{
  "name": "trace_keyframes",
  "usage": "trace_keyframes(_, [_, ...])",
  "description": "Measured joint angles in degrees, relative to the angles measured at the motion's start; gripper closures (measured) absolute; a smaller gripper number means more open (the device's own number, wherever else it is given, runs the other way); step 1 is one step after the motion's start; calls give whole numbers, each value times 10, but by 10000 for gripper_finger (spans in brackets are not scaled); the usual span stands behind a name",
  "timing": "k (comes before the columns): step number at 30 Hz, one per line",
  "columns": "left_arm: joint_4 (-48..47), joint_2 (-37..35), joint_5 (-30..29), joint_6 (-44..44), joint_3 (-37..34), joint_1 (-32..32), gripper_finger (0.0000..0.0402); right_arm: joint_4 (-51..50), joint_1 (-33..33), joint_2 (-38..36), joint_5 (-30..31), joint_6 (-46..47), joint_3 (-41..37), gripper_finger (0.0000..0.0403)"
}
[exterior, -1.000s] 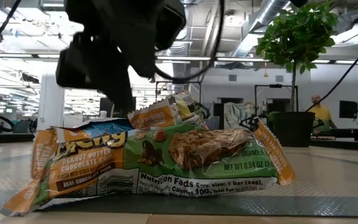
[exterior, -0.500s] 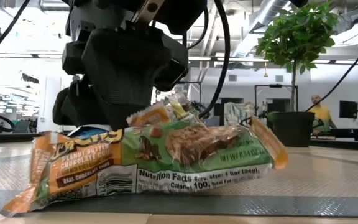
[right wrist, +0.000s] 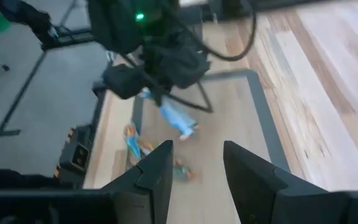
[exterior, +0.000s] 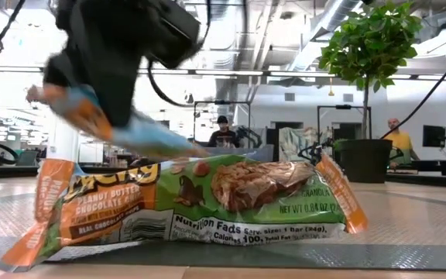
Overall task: Pick and place Granola Bars by type
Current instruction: Put the orange granola bar into the bottom black bin
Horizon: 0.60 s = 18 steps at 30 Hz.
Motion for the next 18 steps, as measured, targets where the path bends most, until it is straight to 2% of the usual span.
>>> trace_keyframes(5, [-148, -91, -40, -85, 0, -11, 358, 43, -2, 0, 0, -31, 0, 271])
trace_keyframes(8, [-224, -148, -44, -159, 0, -26, 354, 47, -5, 0, 0, -42, 0, 271])
trace_keyframes(13, [-310, -223, -24, -311, 0, -75, 364, 47, -13, 0, 0, -49, 0, 271])
trace_keyframes(18, [-376, -248, 14, -448, 0, -134, 366, 60, -21, 0, 0, -95, 0, 271])
